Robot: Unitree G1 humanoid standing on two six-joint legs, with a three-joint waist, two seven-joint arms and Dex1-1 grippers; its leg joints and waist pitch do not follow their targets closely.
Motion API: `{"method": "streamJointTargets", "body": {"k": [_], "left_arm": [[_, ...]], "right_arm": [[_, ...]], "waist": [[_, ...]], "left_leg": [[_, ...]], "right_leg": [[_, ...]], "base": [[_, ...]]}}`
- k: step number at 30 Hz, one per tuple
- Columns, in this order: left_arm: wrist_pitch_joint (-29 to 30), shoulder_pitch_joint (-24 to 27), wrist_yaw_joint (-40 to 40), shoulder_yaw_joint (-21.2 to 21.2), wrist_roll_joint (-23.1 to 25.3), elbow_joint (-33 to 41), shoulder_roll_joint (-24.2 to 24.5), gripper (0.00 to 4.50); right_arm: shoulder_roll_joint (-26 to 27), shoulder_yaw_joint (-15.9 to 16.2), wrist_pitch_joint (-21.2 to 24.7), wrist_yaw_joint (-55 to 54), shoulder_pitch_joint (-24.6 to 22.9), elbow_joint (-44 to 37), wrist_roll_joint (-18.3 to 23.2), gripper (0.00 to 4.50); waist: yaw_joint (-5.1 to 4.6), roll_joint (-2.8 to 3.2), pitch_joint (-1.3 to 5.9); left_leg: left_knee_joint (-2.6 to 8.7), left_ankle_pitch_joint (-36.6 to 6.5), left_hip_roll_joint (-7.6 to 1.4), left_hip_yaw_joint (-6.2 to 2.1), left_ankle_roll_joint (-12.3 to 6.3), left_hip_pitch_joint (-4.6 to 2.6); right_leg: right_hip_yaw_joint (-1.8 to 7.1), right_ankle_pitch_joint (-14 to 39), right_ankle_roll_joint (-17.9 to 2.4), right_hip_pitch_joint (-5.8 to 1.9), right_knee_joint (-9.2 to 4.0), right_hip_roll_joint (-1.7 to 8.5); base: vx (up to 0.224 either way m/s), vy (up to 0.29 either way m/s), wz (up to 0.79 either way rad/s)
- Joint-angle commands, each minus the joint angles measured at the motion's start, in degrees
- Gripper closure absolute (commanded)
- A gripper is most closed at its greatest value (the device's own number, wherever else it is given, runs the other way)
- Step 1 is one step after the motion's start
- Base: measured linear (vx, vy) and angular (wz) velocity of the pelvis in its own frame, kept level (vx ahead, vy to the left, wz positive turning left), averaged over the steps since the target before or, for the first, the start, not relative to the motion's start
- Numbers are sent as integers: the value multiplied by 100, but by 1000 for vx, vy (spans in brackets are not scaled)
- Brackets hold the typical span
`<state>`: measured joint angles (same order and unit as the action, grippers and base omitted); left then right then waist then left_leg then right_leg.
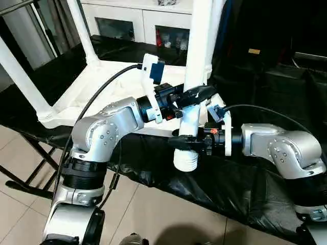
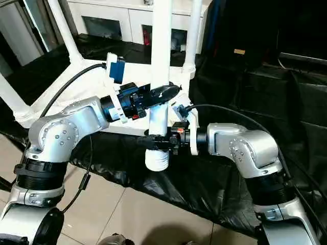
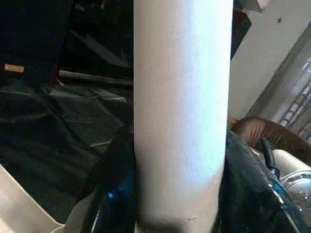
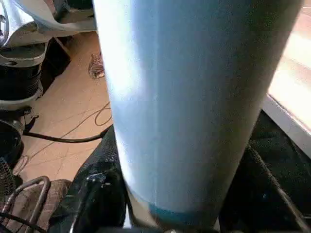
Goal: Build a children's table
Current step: Pick table leg
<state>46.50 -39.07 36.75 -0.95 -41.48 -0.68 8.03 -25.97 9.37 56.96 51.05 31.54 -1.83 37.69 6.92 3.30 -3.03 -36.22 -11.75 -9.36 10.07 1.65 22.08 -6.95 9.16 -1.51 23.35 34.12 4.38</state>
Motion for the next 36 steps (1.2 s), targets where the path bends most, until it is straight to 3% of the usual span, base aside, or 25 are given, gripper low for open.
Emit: {"method": "streamJointTargets", "body": {"k": [1, 6, 8, 11, 12, 14, 15, 16, 17, 18, 20, 21, 22, 23, 24, 26, 27, 28, 29, 30, 31, 32, 33, 36], "left_arm": [[25, -157, 137, 9, -114, 224, 1, 266], [4, -168, 177, 56, -170, 228, -13, 266], [22, -189, 183, 127, -260, 222, -49, 196], [-93, -214, 138, 187, -247, 216, -98, 187], [-266, -230, 85, 253, -210, 214, -153, 162], [-713, -293, -64, 572, -299, 203, -371, 154], [-870, -340, -170, 716, -338, 231, -442, 152], [-870, -340, -170, 716, -338, 231, -442, 152], [-997, -386, -223, 820, -373, 292, -481, 152], [-1100, -426, -268, 876, -345, 346, -470, 152], [-1183, -477, -358, 959, -299, 389, -427, 152], [-1186, -480, -366, 966, -298, 391, -423, 152], [-1202, -518, -529, 1062, -238, 386, -358, 152], [-1213, -532, -652, 1106, -154, 381, -304, 152], [-1325, -472, -898, 964, 374, 366, -54, 152], [-1408, -421, -1056, 845, 761, 359, 125, 152], [-1649, -153, -1263, 487, 1563, 320, 494, 152], [-1835, 170, -1326, 256, 2042, 326, 734, 152], [-1927, 404, -1379, 138, 2298, 338, 858, 152], [-2039, 831, -1482, -10, 2642, 371, 1019, 152], [-2140, 1189, -1662, -51, 2835, 462, 1032, 152], [-2140, 1189, -1662, -51, 2835, 462, 1032, 152], [-2317, 1526, -1854, -89, 3046, 547, 1009, 152], [-2455, 1750, -1999, -131, 3185, 610, 1007, 152]], "right_arm": [[-14, -33, 77, -97, -51, 148, -83, 258], [4, -41, 23, -100, -70, 154, -109, 259], [34, -65, -22, -131, -91, 151, -118, 259], [61, -87, -54, -153, -118, 143, -116, 259], [82, -107, -78, -169, -136, 133, -111, 259], [168, -210, -180, -235, -194, 115, -83, 259], [239, -300, -271, -294, -230, 110, -65, 259], [239, -300, -271, -294, -230, 110, -65, 259], [319, -413, -400, -358, -269, 93, -41, 259], [403, -539, -546, -427, -308, 71, -15, 260], [497, -705, -701, -518, -359, 14, 25, 260], [501, -715, -709, -524, -362, 9, 28, 260], [537, -820, -795, -627, -411, -66, 30, 261], [548, -878, -838, -704, -444, -114, 21, 261], [550, -1012, -910, -874, -527, -219, -12, 261], [548, -1097, -952, -989, -583, -289, -38, 261], [389, -979, -1119, -1224, -757, -463, -426, 261], [182, -696, -1343, -1519, -925, -594, -994, 261], [50, -494, -1500, -1736, -1035, -663, -1392, 261], [-169, -127, -1783, -2140, -1224, -754, -2105, 261], [-122, -68, -1927, -2624, -1351, -761, -2508, 261], [-122, -68, -1927, -2624, -1351, -761, -2508, 261], [57, -165, -2266, -3114, -1488, -778, -2816, 261], [196, -249, -2522, -3446, -1590, -799, -3020, 261]], "waist": [[31, -115, 437], [39, -119, 435], [48, -108, 440], [62, -94, 442], [68, -97, 446], [77, -92, 439], [109, -44, 447], [116, -80, 454], [129, -62, 458], [137, 5, 458], [129, -43, 459], [111, 14, 451], [119, 55, 455], [97, 48, 454], [96, 57, 456], [75, 54, 454], [76, 63, 455], [70, 90, 443], [49, 109, 435], [26, 101, 429], [-40, 155, 422], [-88, 156, 435], [-141, 168, 463], [-192, 181, 445]], "left_leg": [[434, -474, -394, -176, -186, -68], [432, -482, -389, -172, -187, -68], [429, -466, -390, -174, -181, -66], [428, -484, -394, -175, -168, -70], [427, -474, -393, -176, -174, -70], [429, -497, -393, -176, -185, -61], [419, -523, -388, -183, -153, -61], [422, -541, -394, -177, -156, -67], [429, -534, -405, -190, -152, -67], [425, -565, -405, -199, -129, -69], [433, -579, -402, -191, -137, -68], [432, -630, -403, -192, -125, -71], [431, -683, -397, -203, -107, -78], [436, -722, -399, -197, -101, -87], [433, -737, -389, -200, -98, -90], [444, -760, -375, -204, -106, -89], [442, -757, -370, -202, -89, -102], [463, -750, -391, -231, -38, -94], [478, -790, -392, -248, 42, -101], [470, -733, -379, -236, 100, -86], [472, -818, -335, -211, 204, -96], [457, -869, -315, -191, 227, -109], [444, -965, -268, -185, 150, -101], [479, -1185, -334, -226, -37, -83]], "right_leg": [[379, 1702, -678, -351, -405, 524], [379, 1744, -666, -351, -411, 526], [378, 1697, -670, -352, -406, 524], [376, 1664, -696, -351, -408, 523], [376, 1640, -701, -352, -406, 523], [377, 1662, -692, -356, -426, 528], [372, 1664, -705, -361, -423, 547], [369, 1622, -704, -357, -430, 538], [368, 1547, -717, -359, -408, 533], [366, 1520, -745, -354, -390, 537], [370, 1430, -746, -355, -395, 525], [365, 1415, -740, -344, -405, 511], [356, 1444, -721, -357, -392, 510], [358, 1454, -674, -339, -412, 488], [352, 1473, -667, -345, -405, 487], [347, 1617, -513, -351, -420, 474], [348, 1739, -421, -339, -436, 473], [349, 1831, -217, -328, -453, 452], [337, 1915, -81, -320, -465, 448], [343, 1926, 8, -307, -480, 433], [348, 2107, 75, -301, -485, 434], [344, 2156, 57, -285, -500, 428], [328, 2277, -5, -310, -510, 426], [312, 2233, -211, -278, -544, 434]], "base": [[0, 0, 0], [0, 0, 0], [0, 0, 0], [0, 0, 0], [0, 0, 0], [0, 0, 0], [0, 0, 0], [0, 0, 0], [0, 0, 0], [0, 0, 0], [0, 0, 0], [0, 0, 0], [0, 0, 0], [0, 0, 0], [0, 0, 0], [0, 0, 0], [0, 0, 0], [0, 0, 0], [0, 0, 0], [0, 0, 0], [0, 0, 0], [0, 0, 0], [0, 0, 0], [0, 0, 0]]}}
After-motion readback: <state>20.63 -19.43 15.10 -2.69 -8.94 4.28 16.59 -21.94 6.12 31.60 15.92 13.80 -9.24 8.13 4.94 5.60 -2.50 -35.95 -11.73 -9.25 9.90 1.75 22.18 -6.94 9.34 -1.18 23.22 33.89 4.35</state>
